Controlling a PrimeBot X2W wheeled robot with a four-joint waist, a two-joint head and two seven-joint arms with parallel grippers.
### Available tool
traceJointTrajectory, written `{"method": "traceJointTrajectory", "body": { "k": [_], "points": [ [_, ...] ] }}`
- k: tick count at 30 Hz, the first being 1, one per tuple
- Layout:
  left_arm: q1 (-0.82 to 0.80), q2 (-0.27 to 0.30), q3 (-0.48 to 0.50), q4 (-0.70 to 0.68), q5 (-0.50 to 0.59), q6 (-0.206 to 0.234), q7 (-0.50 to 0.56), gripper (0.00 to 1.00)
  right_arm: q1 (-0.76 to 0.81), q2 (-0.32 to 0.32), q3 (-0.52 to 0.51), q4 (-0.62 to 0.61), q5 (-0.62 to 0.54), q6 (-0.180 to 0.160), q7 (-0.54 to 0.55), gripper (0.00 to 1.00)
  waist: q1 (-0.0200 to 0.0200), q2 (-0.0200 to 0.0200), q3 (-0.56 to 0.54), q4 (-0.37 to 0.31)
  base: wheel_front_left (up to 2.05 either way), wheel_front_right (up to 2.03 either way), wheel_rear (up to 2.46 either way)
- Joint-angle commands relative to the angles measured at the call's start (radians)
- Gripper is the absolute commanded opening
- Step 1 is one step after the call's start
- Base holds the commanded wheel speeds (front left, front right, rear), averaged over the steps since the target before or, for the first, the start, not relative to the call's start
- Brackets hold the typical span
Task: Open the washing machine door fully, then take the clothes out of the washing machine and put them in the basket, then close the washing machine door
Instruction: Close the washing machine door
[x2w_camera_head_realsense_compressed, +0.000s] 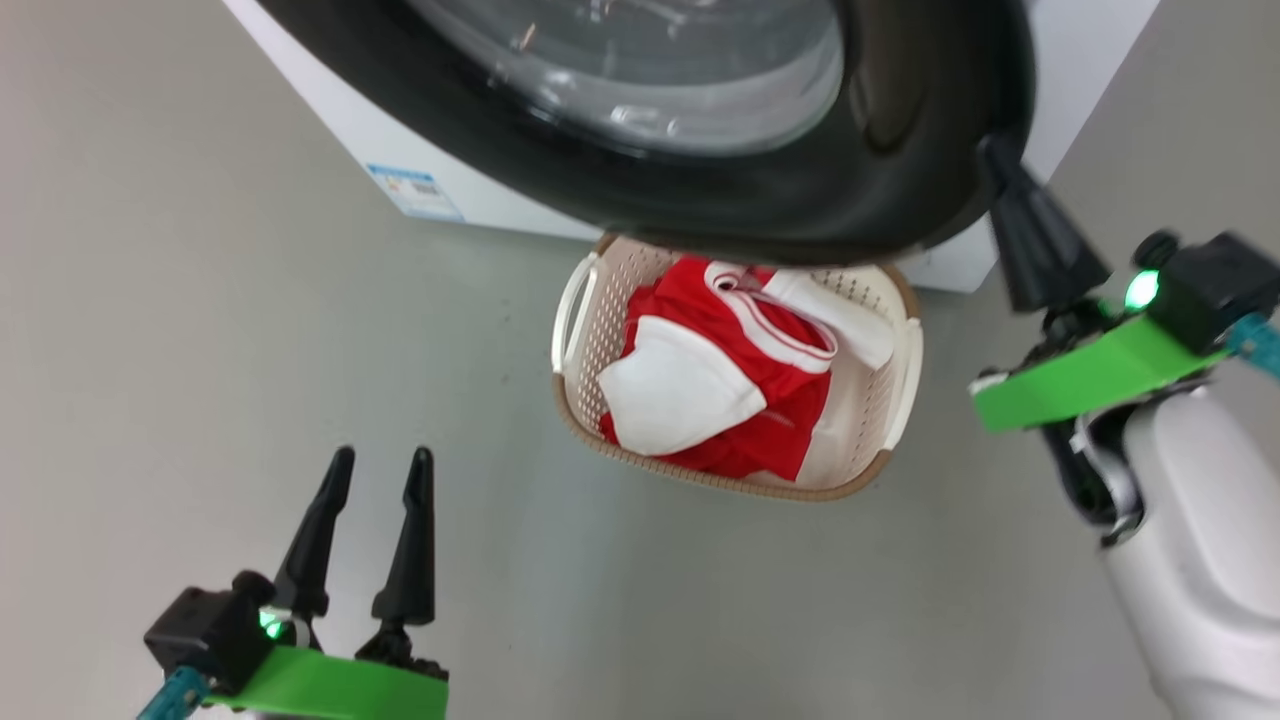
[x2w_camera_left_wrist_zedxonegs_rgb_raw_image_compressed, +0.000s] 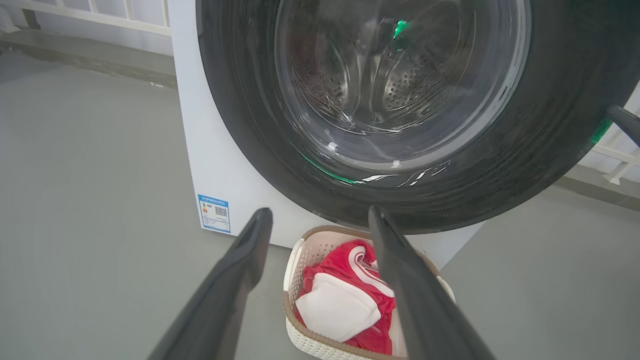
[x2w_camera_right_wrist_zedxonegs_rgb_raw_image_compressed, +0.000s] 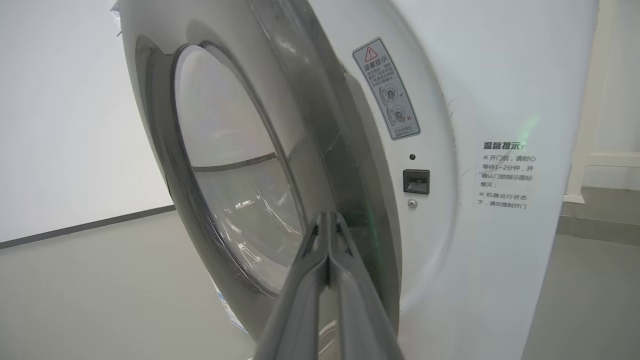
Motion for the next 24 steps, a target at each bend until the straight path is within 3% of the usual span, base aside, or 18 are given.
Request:
{"method": "traceJointTrajectory", "body": {
  "k": [1,24],
  "points": [
    [-0.028,0.012,0.023,-0.03,-0.007,0.011,-0.012,1.0,-0.034,-0.002,0.004,-0.03,0.01,0.002,-0.006,0.0,0.0,0.0,0.043,0.02,0.0,0.0,0.0],
    [-0.101,0.012,-0.048,-0.077,-0.065,0.042,-0.012,1.0,-0.226,-0.046,-0.121,-0.064,-0.009,0.002,-0.006,0.0,0.0,0.0,0.177,0.069,0.0,0.0,0.0]
  ]
}}
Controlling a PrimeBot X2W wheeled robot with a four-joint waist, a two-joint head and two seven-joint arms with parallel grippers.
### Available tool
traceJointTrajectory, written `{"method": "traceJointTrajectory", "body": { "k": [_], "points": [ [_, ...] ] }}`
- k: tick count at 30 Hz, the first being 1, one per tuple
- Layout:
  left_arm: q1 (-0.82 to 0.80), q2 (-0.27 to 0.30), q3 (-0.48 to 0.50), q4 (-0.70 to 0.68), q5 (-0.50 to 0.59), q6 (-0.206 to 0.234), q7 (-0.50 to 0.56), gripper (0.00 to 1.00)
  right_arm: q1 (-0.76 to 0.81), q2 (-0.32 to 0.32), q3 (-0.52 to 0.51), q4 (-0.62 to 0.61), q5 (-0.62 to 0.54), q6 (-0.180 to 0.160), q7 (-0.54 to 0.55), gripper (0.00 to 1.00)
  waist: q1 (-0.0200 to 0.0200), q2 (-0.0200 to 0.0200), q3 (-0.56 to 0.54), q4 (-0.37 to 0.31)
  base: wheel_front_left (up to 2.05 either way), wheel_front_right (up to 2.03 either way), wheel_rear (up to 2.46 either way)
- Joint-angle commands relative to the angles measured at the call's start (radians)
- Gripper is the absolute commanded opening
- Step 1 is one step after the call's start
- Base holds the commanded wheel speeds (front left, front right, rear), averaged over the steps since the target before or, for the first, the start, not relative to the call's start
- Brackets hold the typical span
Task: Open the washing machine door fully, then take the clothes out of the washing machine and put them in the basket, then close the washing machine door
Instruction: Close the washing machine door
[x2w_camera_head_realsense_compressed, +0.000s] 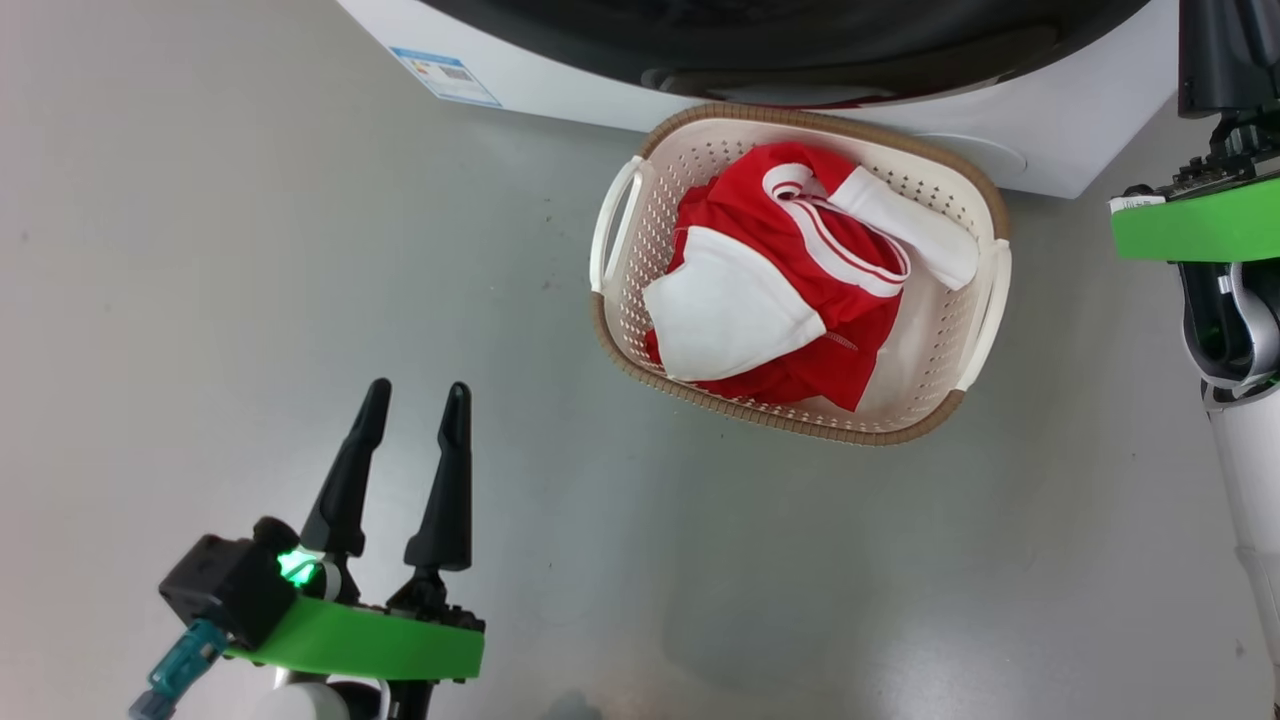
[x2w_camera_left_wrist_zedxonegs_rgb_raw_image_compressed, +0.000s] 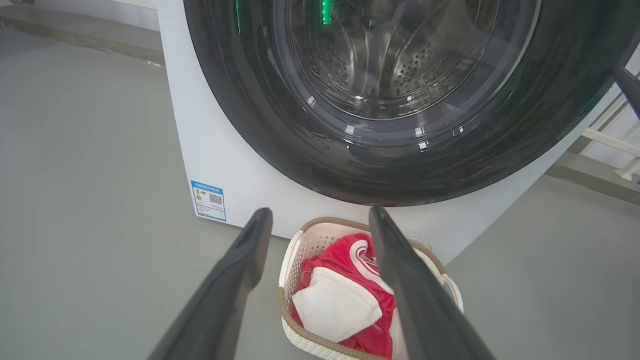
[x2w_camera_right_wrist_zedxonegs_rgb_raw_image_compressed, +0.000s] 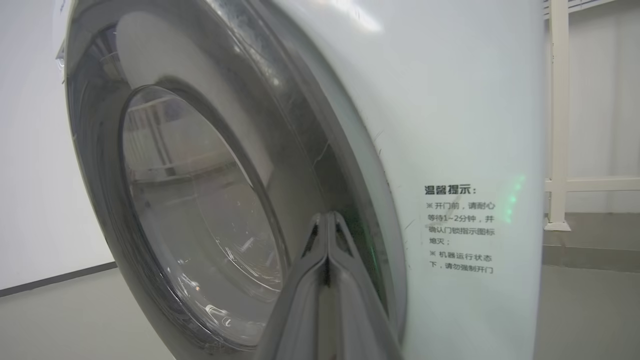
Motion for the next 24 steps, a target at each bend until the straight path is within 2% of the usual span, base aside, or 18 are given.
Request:
{"method": "traceJointTrajectory", "body": {
  "k": [1,8,17,21,24],
  "points": [
    [-0.012,0.018,0.031,-0.026,-0.003,0.007,-0.012,1.0,-0.03,0.012,0.005,-0.022,-0.006,-0.001,0.003,0.0,0.0,-0.0001,0.005,0.001,0.0,0.0,0.0],
    [-0.006,0.018,0.038,-0.018,0.004,0.003,-0.012,1.0,0.006,0.026,0.022,-0.033,-0.006,-0.001,0.003,0.0,0.0,-0.0001,-0.02,-0.011,0.0,0.0,0.0],
    [0.035,0.018,0.077,0.008,0.049,-0.01,-0.012,1.0,0.173,0.065,0.1,-0.039,0.002,-0.001,0.003,0.0,0.0,-0.0001,-0.111,-0.062,0.0,0.0,0.0],
    [0.056,0.018,0.102,0.022,0.077,-0.021,-0.012,1.0,0.25,0.085,0.105,-0.033,0.008,-0.001,0.003,0.02,0.0,-0.0001,-0.158,-0.09,0.0,0.0,0.0],
    [0.07,0.018,0.119,0.029,0.097,-0.029,-0.012,1.0,0.3,0.096,0.095,-0.031,0.01,-0.001,0.003,0.41,0.0,-0.0001,-0.189,-0.108,0.0,0.0,0.0]
  ]
}}
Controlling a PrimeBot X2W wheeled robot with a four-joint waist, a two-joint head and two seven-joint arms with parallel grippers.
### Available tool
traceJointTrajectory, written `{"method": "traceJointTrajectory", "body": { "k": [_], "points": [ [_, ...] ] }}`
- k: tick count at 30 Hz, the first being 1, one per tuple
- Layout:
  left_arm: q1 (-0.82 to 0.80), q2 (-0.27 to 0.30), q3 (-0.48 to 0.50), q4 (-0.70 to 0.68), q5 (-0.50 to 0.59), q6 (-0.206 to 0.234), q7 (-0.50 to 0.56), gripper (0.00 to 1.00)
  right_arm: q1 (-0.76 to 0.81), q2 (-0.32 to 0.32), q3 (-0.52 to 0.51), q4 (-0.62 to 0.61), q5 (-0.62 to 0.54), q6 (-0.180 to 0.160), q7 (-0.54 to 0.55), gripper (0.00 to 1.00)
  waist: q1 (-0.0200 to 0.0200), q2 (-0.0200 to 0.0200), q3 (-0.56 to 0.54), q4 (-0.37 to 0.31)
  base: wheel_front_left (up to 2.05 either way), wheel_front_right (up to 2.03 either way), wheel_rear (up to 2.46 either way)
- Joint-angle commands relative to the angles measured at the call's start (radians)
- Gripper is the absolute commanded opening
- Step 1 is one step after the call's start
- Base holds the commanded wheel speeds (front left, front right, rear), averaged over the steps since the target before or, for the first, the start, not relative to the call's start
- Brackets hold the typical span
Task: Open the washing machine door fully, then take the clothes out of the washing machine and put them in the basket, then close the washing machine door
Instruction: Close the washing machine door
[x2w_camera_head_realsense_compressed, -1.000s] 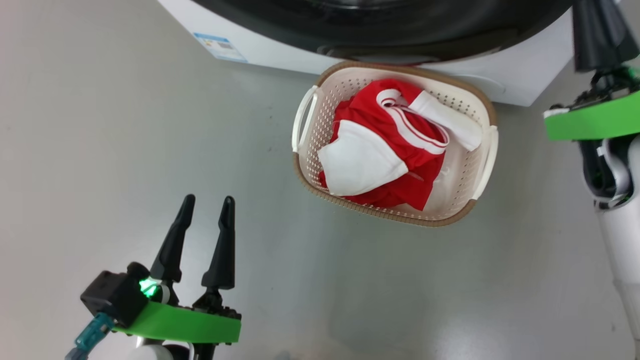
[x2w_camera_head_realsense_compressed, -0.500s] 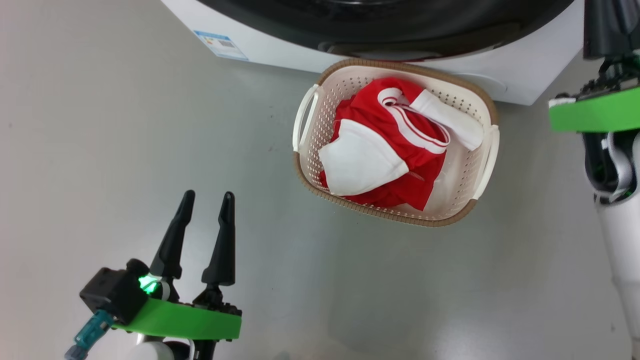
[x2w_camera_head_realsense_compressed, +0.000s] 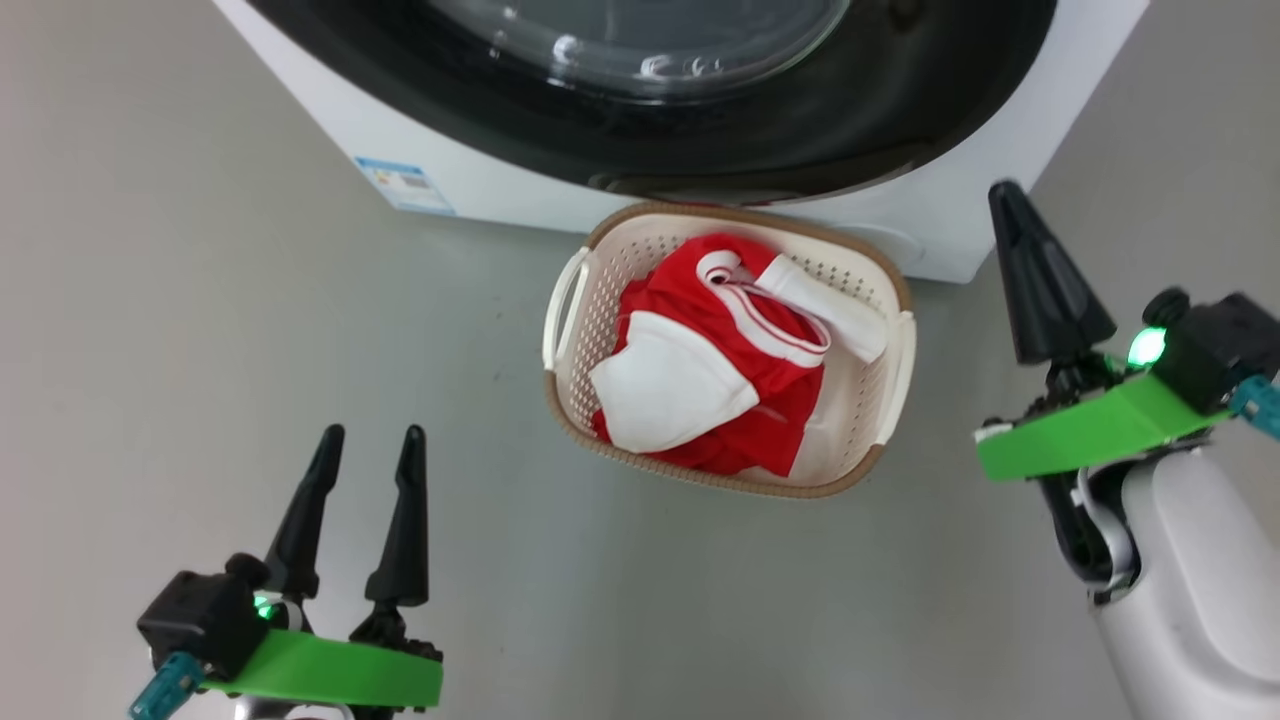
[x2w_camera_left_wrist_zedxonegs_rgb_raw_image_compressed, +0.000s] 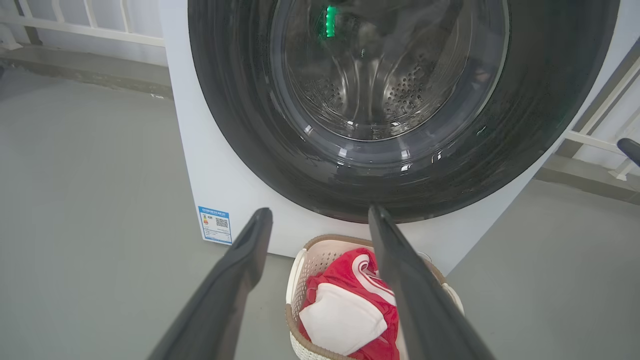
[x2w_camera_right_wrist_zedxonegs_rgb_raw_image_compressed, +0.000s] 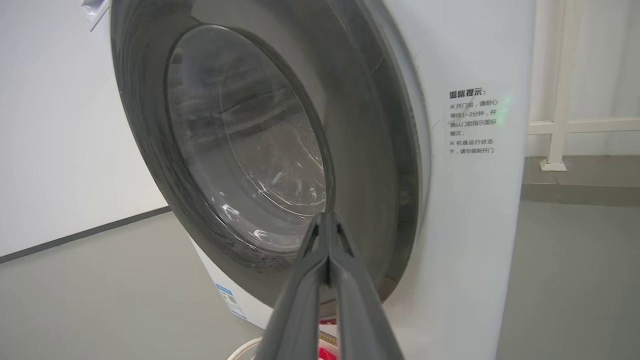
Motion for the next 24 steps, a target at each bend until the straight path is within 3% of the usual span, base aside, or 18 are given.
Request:
{"method": "traceJointTrajectory", "body": {
  "k": [1,4,24],
  "points": [
    [0.02,0.018,0.043,-0.017,0.014,-0.01,-0.012,1.0,0.028,0.016,0.018,-0.023,0.008,-0.001,0.002,0.48,0.0,0.0,-0.048,-0.04,0.0,0.0,0.0],
    [0.03,0.018,0.056,-0.012,0.031,-0.017,-0.012,1.0,0.067,0.022,0.013,-0.02,0.006,-0.001,0.002,1.0,0.0,0.0,-0.072,-0.057,0.0,0.0,0.0],
    [0.077,0.018,0.115,0.002,0.13,-0.031,-0.012,1.0,0.296,0.059,-0.059,-0.007,-0.001,-0.001,0.002,1.0,0.0,0.0,-0.198,-0.179,0.0,0.0,0.0]
  ]
}}
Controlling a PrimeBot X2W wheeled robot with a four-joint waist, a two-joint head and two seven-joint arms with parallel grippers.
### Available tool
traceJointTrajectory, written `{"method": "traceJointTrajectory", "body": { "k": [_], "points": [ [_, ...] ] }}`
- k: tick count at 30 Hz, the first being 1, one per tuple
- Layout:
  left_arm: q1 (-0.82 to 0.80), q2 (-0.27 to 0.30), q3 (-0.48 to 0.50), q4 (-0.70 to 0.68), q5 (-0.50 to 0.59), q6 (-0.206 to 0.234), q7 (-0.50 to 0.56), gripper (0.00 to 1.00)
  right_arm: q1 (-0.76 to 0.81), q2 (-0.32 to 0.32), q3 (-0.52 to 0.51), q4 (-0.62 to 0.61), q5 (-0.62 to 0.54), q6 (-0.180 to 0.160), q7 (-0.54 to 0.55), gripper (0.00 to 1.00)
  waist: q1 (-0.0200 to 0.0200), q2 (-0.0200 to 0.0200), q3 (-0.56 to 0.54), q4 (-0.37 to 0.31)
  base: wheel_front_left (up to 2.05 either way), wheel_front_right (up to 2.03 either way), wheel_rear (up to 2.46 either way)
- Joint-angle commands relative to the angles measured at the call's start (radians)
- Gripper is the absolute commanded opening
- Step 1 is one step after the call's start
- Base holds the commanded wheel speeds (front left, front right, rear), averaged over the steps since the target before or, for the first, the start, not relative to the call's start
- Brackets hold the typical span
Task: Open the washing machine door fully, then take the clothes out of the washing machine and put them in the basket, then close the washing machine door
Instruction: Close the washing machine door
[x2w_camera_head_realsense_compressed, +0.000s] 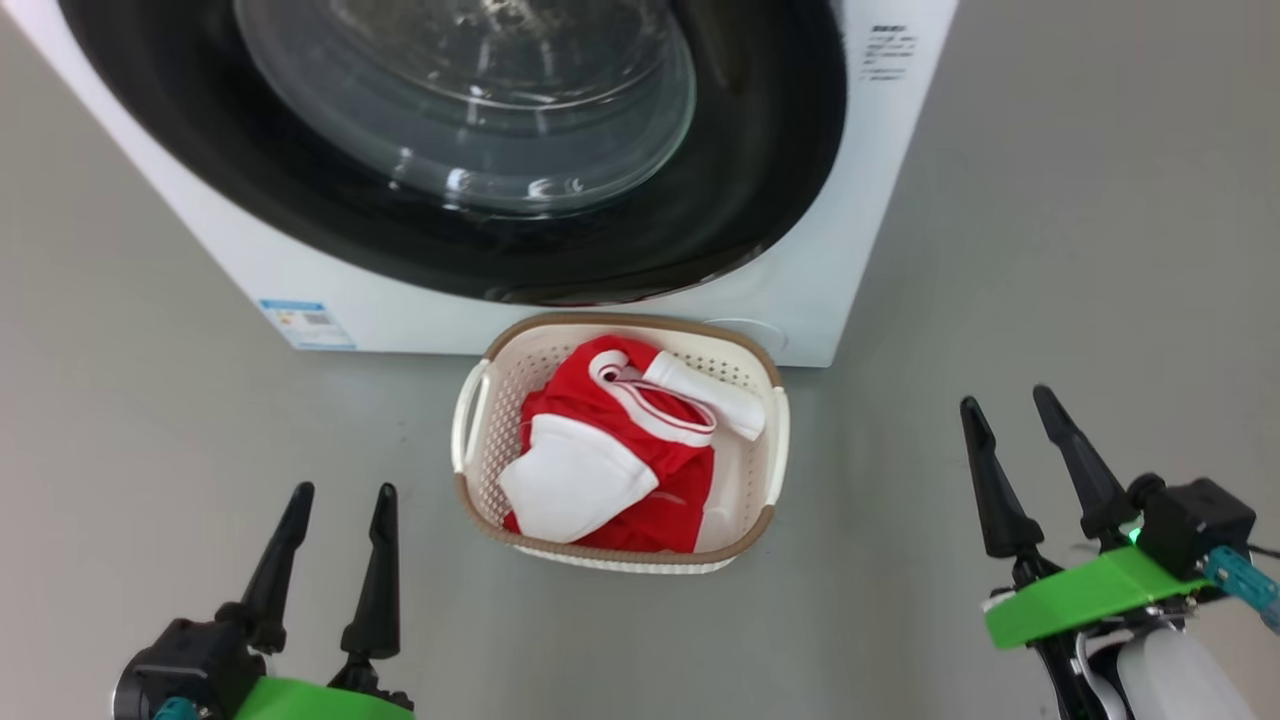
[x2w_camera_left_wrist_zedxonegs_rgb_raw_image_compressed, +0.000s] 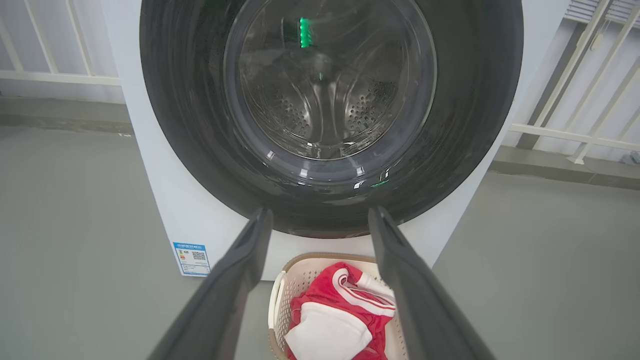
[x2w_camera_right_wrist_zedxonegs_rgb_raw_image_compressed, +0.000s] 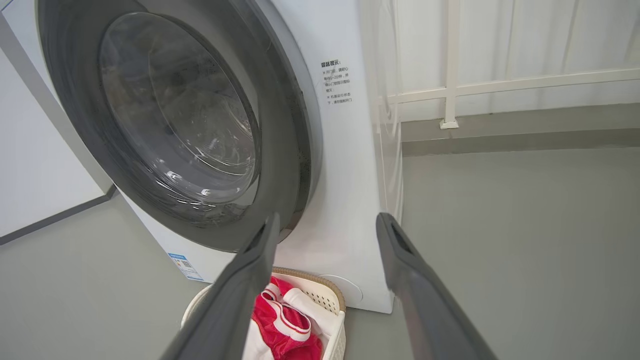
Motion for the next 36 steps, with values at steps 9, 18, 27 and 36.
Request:
{"method": "traceJointTrajectory", "body": {
  "k": [9,18,27,36],
  "points": [
    [0.012,0.016,0.057,-0.02,0.05,-0.005,-0.012,1.0,0.079,0.009,-0.018,-0.032,-0.005,-0.001,0.001,1.0,0.0,0.0,-0.049,-0.07,0.0,0.0,0.0],
    [0.042,0.024,0.087,-0.009,0.06,-0.005,-0.012,1.0,0.176,0.018,-0.066,-0.055,-0.01,-0.001,0.001,1.0,0.0,0.0,-0.069,-0.111,0.0,0.0,0.0],
    [0.051,0.037,0.098,-0.003,0.044,-0.005,-0.012,1.0,0.215,0.024,-0.1,-0.066,-0.019,-0.001,0.001,1.0,0.0,0.0,-0.074,-0.139,0.0,0.0,0.0],
    [0.059,0.035,0.106,0.003,0.049,-0.006,-0.012,1.0,0.24,0.028,-0.114,-0.07,-0.025,-0.001,0.001,1.0,0.0,0.0,-0.089,-0.135,0.0,0.0,0.0]
  ]
}}
